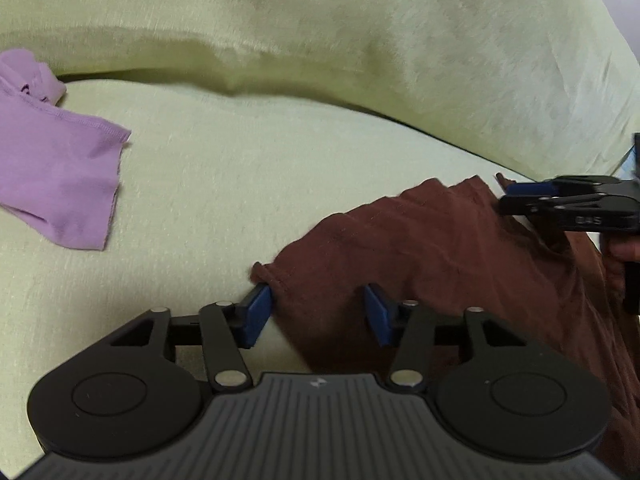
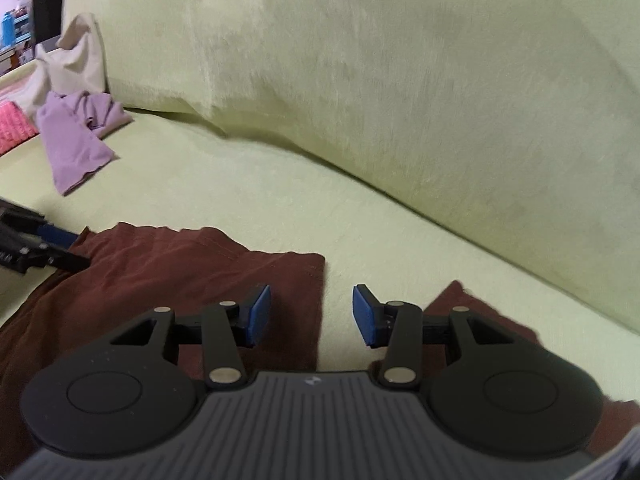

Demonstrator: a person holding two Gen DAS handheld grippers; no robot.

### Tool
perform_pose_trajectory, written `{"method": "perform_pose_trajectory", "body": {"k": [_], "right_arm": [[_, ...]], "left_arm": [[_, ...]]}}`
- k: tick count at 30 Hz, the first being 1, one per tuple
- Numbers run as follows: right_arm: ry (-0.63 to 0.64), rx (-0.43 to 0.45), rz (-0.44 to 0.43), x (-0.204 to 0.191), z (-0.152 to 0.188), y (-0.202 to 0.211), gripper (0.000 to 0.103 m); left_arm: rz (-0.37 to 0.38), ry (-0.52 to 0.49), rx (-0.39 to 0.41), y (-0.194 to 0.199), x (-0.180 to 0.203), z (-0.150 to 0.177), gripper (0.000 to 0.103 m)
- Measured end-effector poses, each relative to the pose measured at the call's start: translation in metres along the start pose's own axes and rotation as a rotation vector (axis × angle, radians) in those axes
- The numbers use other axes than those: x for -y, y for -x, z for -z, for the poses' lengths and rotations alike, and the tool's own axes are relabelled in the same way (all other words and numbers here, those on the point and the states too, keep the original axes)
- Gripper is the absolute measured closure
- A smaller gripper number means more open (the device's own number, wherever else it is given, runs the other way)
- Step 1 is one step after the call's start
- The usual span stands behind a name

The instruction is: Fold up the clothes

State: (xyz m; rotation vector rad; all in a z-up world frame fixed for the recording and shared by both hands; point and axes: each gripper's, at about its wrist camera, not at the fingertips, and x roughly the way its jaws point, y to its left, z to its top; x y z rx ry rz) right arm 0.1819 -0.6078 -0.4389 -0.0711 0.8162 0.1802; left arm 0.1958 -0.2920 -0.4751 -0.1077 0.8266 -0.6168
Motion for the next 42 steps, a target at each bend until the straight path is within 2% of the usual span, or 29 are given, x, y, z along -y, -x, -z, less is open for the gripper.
{"method": "perform_pose_trajectory", "body": {"k": [1,3,6,9,11,13,14,15,17,21,25,28,30,32,34,36,37,40,42], "right_arm": [[-0.009,-0.004,-0.004,0.001,0.000,-0.003,0.066],[-0.024,-0.011,-0.012,0.002,0.001,-0.008,0.098],[0.022,-0.016,-0.046,-0.005,-0.001,-0.010,0.102],[0.064,0.041,-0.028,-0.008,-0.009,-0.005,0.102],[0.061,0.083,-0.029,-0.006,-0.017,-0.006,0.102],[0.074,0.064,-0.011,-0.007,-0.023,-0.020,0.101],[0.077,0.054,-0.005,-0.007,-0.024,-0.025,0.099],[0.062,0.054,0.004,-0.004,-0.024,-0.028,0.090],[0.027,0.055,0.023,0.003,-0.024,-0.032,0.082],[-0.050,0.114,0.016,0.016,-0.016,-0.004,0.079],[-0.016,0.127,-0.011,0.014,0.016,0.041,0.079],[0.044,0.103,-0.025,-0.002,0.046,0.069,0.079],[0.056,0.089,-0.031,-0.007,0.060,0.080,0.079],[0.058,0.048,-0.024,-0.009,0.079,0.088,0.079],[0.059,0.010,0.014,-0.007,0.093,0.092,0.078],[0.054,0.010,0.084,-0.003,0.102,0.099,0.073],[0.016,0.005,0.130,0.002,0.105,0.107,0.073],[-0.067,0.014,0.144,0.004,0.116,0.133,0.073],[-0.074,0.027,0.140,0.000,0.125,0.150,0.072]], "left_arm": [[0.002,0.002,0.013,0.002,-0.001,0.000,0.094],[0.005,0.011,0.029,0.005,-0.001,0.002,0.097],[-0.060,0.002,0.080,0.012,0.003,0.007,0.098],[-0.128,0.026,0.157,0.026,0.005,0.010,0.098],[-0.157,0.013,0.155,0.026,0.007,0.012,0.098],[-0.183,0.004,0.138,0.023,0.009,0.013,0.097],[-0.190,0.011,0.124,0.021,0.008,0.014,0.092],[-0.202,0.015,0.123,0.021,0.007,0.014,0.084],[-0.218,0.026,0.139,0.026,0.004,0.015,0.077],[-0.258,0.044,0.168,0.043,-0.001,0.012,0.076],[-0.216,0.029,0.168,0.060,0.009,0.013,0.079],[-0.111,-0.009,0.139,0.074,0.029,0.018,0.079],[-0.017,-0.039,0.101,0.084,0.046,0.025,0.079],[0.034,-0.100,0.042,0.090,0.066,0.036,0.075],[0.030,-0.164,-0.032,0.089,0.080,0.048,0.075],[-0.033,-0.233,-0.094,0.085,0.090,0.060,0.072],[-0.063,-0.244,-0.098,0.088,0.092,0.065,0.072],[-0.112,-0.210,-0.078,0.107,0.094,0.075,0.074],[-0.092,-0.180,-0.056,0.120,0.099,0.079,0.073]]}}
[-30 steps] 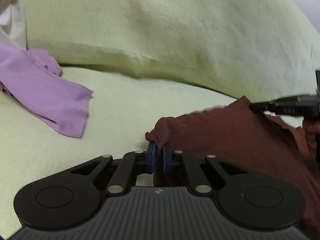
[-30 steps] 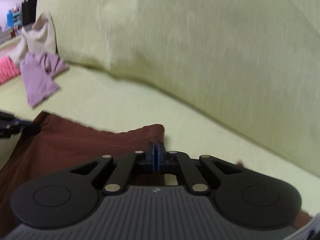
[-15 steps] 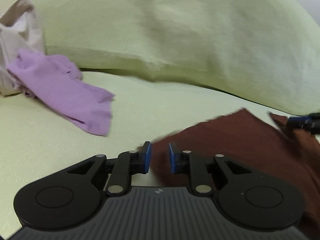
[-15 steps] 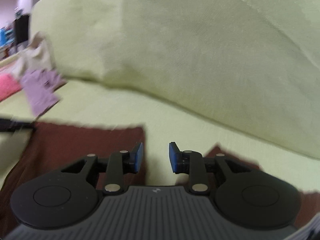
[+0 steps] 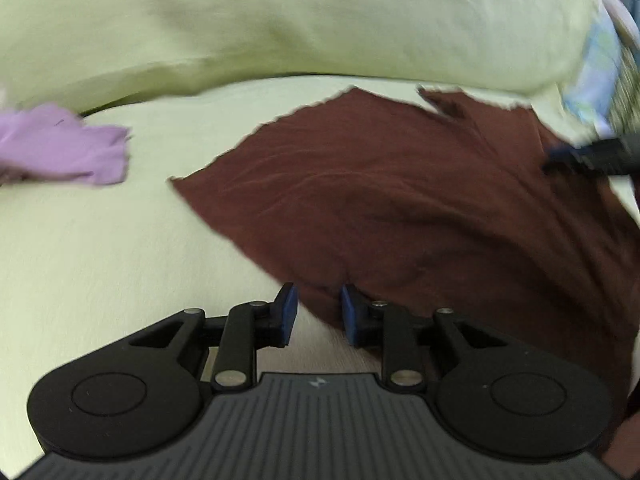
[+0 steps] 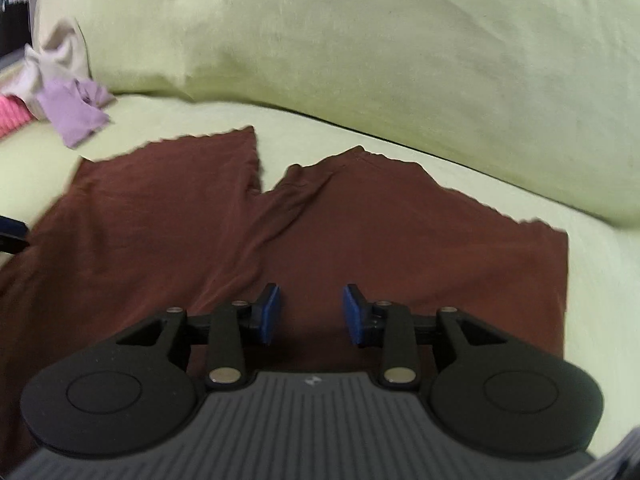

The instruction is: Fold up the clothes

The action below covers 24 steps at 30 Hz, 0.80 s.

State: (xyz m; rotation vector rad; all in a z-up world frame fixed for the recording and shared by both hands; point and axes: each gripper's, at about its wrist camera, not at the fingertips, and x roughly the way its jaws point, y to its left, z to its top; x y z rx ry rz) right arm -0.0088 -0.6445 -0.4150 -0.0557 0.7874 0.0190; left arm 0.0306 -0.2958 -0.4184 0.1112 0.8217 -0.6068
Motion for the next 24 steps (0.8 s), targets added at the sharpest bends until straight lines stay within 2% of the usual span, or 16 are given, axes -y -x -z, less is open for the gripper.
{"method": "perform_pose_trajectory", "body": {"k": [3,6,11,13,15,21,24], "right_arm": [[-0.050,0.015,-0.016,-0.002,0.023,0.032,0.070],[-0.052,-0.015,-0.009,-0.012,0.054,0.050,0.070],[0.016,-0.050,0.030,-0.012,0.077,0.069,0.069],[0.058,-0.064,0.058,-0.009,0.083,0.078,0.069],[0.037,-0.071,0.065,-0.001,0.089,0.087,0.068],[-0.048,-0.085,0.102,0.018,0.104,0.103,0.066],[-0.088,-0.076,0.101,0.020,0.104,0.110,0.064]], "left_arm": [[0.085,0.020,0.017,0.012,0.014,0.006,0.073],[0.139,-0.019,-0.015,0.006,0.033,0.011,0.073],[0.070,-0.111,-0.104,0.002,0.053,0.022,0.073],[0.062,-0.095,-0.124,0.005,0.051,0.023,0.073],[0.046,-0.093,-0.141,0.008,0.050,0.025,0.073],[-0.052,-0.145,-0.126,0.028,0.069,0.024,0.075],[-0.016,-0.155,-0.074,0.039,0.085,0.022,0.075]]}}
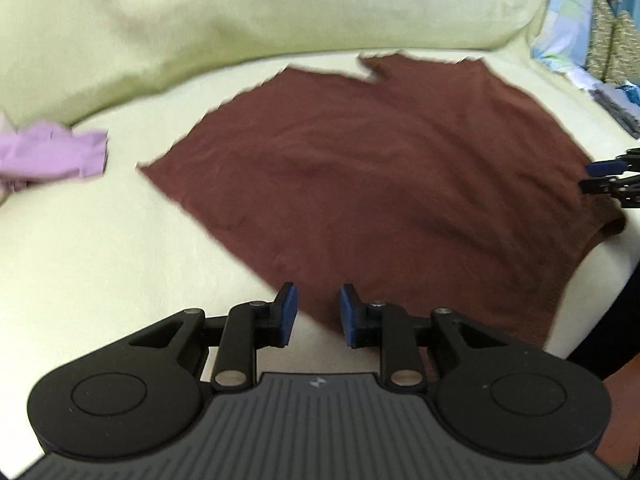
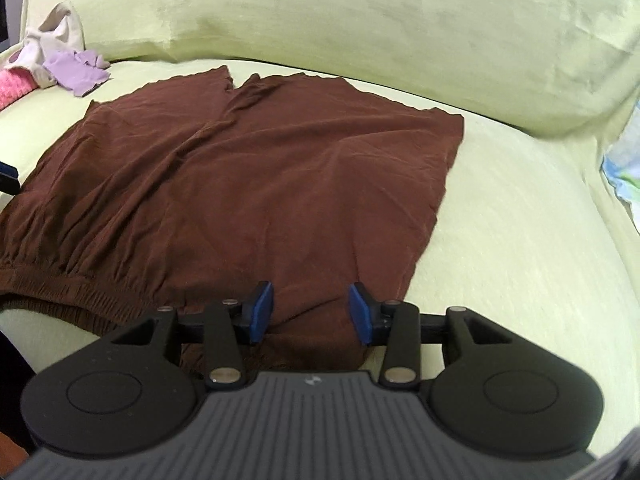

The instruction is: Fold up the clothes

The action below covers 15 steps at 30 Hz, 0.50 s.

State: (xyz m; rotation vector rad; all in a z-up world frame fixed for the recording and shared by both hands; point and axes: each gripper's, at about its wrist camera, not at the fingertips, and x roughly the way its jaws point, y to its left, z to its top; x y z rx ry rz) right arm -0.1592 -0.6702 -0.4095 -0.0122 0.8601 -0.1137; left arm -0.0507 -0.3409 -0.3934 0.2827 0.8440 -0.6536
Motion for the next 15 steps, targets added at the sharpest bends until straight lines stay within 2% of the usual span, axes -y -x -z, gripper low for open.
{"method": "perform_pose_trajectory", "body": {"k": [1,3,7,9,11,13,15], "right_arm": [[-0.024,0.022,-0.020,0.000,-0.002,0.007,0.063],[-0.053,0.059,-0.074,-0.004,-0.004,0.016,0.053],[0.003,0.077,-0.102,-0.021,-0.007,0.014,0.052],[0.036,0.066,-0.104,-0.025,-0.006,0.009,0.052],[0.052,0.018,-0.078,-0.020,0.001,-0.001,0.052],[-0.006,0.000,-0.096,0.000,0.011,0.002,0.052],[-0.029,-0.010,-0.089,0.012,0.019,0.011,0.057]], "left_arm": [[0.024,0.004,0.011,0.000,0.005,-0.002,0.075],[0.062,0.004,0.014,-0.007,0.018,-0.006,0.075],[0.106,-0.002,-0.040,-0.031,0.038,-0.009,0.075],[0.092,-0.030,-0.064,-0.037,0.045,-0.006,0.074],[0.072,-0.054,-0.083,-0.040,0.050,-0.004,0.074],[0.069,-0.049,-0.099,-0.040,0.048,-0.003,0.074],[0.059,-0.048,-0.108,-0.039,0.048,-0.003,0.074]]}}
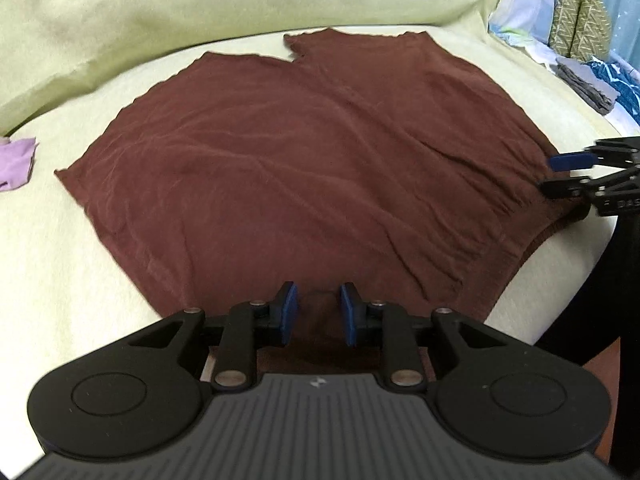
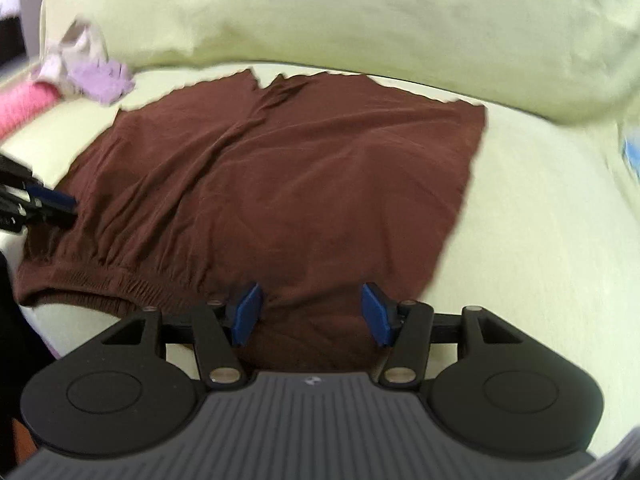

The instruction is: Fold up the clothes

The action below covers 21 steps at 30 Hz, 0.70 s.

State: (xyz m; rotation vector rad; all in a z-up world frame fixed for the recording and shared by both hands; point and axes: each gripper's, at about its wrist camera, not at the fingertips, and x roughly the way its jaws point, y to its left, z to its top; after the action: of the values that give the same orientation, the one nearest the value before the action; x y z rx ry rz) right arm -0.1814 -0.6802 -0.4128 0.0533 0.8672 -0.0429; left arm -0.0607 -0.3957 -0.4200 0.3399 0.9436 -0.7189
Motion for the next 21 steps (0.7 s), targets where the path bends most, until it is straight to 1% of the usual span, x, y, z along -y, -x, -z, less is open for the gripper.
{"method": "perform_pose_trajectory", "body": {"k": [3,5,6,7,8,9,10,11,12,14,18,21], "right_arm": [[-0.014,0.013,0.014,0.002,0.005,0.011,0.057],[-0.010,0.048,0.006,0.002,0.009,0.025,0.057],[0.014,0.061,0.003,-0.001,0.011,0.032,0.057],[0.067,0.062,0.013,-0.008,0.014,0.038,0.057],[0.096,0.058,0.015,-0.012,0.016,0.040,0.066],[0.159,0.044,0.021,-0.019,0.019,0.042,0.076],[0.250,0.025,0.042,-0.029,0.024,0.042,0.076],[0.291,0.017,0.050,-0.034,0.027,0.043,0.076],[0.373,0.007,0.063,-0.042,0.031,0.043,0.076],[0.478,0.004,0.098,-0.051,0.032,0.044,0.077],[0.565,0.014,0.136,-0.060,0.029,0.045,0.077],[0.627,0.018,0.134,-0.068,0.027,0.044,0.077]], "left_arm": [[-0.023,-0.042,0.023,0.011,0.009,0.002,0.074],[0.014,-0.089,0.056,0.022,0.020,0.005,0.074],[0.032,-0.111,0.068,0.026,0.025,0.007,0.074],[0.046,-0.145,0.077,0.030,0.031,0.009,0.074],[0.051,-0.189,0.086,0.034,0.039,0.012,0.074],[0.048,-0.219,0.089,0.036,0.045,0.014,0.074],[0.043,-0.260,0.084,0.038,0.051,0.018,0.074],[0.034,-0.307,0.074,0.040,0.058,0.022,0.074],[0.024,-0.343,0.064,0.041,0.063,0.026,0.074],[0.003,-0.390,0.049,0.041,0.071,0.031,0.074],[-0.046,-0.460,0.021,0.036,0.085,0.038,0.074],[-0.049,-0.477,0.009,0.031,0.092,0.039,0.075]]}}
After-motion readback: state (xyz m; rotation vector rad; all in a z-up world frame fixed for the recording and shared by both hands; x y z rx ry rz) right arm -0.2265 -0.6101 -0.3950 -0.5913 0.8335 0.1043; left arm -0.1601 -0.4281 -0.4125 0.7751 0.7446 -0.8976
